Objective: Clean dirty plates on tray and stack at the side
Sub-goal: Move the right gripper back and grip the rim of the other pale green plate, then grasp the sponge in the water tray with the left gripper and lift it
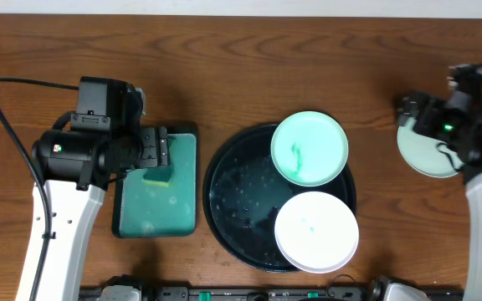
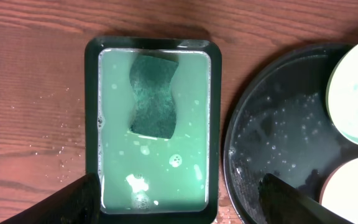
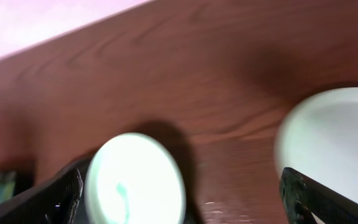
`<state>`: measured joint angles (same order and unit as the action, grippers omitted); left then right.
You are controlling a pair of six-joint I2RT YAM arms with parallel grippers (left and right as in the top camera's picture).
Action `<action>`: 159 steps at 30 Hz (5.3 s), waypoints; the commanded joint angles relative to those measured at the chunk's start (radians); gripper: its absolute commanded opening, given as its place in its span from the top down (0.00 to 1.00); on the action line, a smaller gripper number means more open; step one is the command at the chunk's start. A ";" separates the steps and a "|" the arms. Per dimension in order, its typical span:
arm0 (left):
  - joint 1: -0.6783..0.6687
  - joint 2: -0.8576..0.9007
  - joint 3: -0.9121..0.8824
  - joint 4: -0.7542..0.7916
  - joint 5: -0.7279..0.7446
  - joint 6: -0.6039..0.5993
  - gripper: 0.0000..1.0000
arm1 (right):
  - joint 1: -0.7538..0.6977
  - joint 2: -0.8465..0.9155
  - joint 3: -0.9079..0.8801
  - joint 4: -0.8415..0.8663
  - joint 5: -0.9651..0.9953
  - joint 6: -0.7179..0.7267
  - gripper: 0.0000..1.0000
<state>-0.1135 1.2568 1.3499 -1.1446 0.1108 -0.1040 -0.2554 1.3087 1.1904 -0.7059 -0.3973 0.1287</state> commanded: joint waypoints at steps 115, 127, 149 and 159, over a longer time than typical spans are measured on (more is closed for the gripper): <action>0.062 0.504 -0.296 0.490 0.010 -0.005 0.63 | 0.606 0.644 -0.027 0.005 0.048 0.084 0.99; 0.062 0.551 -0.299 0.525 0.009 -0.005 0.67 | 0.606 0.644 -0.027 -0.021 0.048 0.072 0.99; 0.062 0.549 -0.292 0.494 0.028 -0.003 0.93 | 0.606 0.644 -0.027 -0.032 0.048 0.072 0.99; 0.062 0.167 -0.285 0.437 0.027 0.011 0.92 | 0.606 0.644 -0.027 -0.033 0.049 0.072 0.99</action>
<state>-0.0505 1.5417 1.0645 -0.6998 0.1295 -0.1070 0.3424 1.9301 1.1740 -0.7219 -0.3588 0.2012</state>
